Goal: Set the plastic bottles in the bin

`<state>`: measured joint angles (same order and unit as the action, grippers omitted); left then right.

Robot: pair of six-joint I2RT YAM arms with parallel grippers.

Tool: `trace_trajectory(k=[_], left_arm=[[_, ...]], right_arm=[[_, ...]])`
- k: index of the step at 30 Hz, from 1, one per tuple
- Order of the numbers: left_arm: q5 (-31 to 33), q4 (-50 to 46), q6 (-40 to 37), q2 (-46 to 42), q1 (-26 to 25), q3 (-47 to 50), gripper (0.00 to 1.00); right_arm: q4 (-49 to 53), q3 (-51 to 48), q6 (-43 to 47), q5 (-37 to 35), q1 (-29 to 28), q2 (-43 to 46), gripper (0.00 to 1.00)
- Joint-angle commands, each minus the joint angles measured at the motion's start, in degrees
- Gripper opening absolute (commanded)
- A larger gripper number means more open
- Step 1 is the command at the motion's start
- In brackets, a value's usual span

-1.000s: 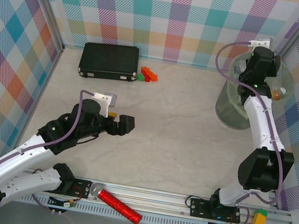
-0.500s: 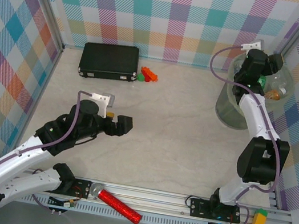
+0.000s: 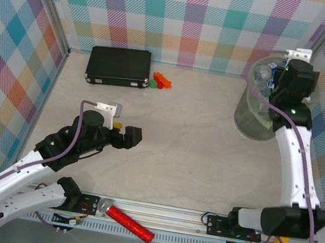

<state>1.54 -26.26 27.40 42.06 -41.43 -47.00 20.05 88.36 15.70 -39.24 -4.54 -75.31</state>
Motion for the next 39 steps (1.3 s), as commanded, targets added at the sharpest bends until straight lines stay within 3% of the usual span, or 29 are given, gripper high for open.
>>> trace_trajectory(k=[1,8,12,21,23,25,32,39], left_arm=[[0.0,-0.6,0.0,-0.7,0.4,0.2,1.0],[-0.1,-0.8,0.2,-0.1,0.4,-0.4,1.0],[0.3,-0.8,0.6,-0.1,0.4,-0.4,1.0],[6.0,-2.9,1.6,1.5,0.4,-1.1,1.0],[8.9,-3.4,2.2,1.9,0.4,-1.2,0.99],[13.0,-4.6,2.6,2.3,0.4,-1.5,1.0],[29.1,-5.8,3.9,2.6,0.5,1.3,0.99],[49.5,-5.0,4.1,5.3,0.7,6.6,1.0]], right_arm=[[6.7,-1.8,-8.4,4.7,-0.1,1.5,0.66],[9.9,2.1,-9.6,5.7,-0.1,-2.3,0.68],[13.3,5.1,-15.1,7.3,-0.4,-4.9,0.7],[13.2,-0.8,-17.4,11.4,-6.1,1.8,0.79],[13.0,-2.5,-18.0,12.3,-8.3,3.9,0.8],[12.7,-4.8,-19.2,14.6,-10.6,6.4,0.99],[6.6,-16.7,-24.4,25.1,-14.7,15.6,0.99],[-5.0,-35.5,-23.8,25.6,-15.1,22.7,0.99]])
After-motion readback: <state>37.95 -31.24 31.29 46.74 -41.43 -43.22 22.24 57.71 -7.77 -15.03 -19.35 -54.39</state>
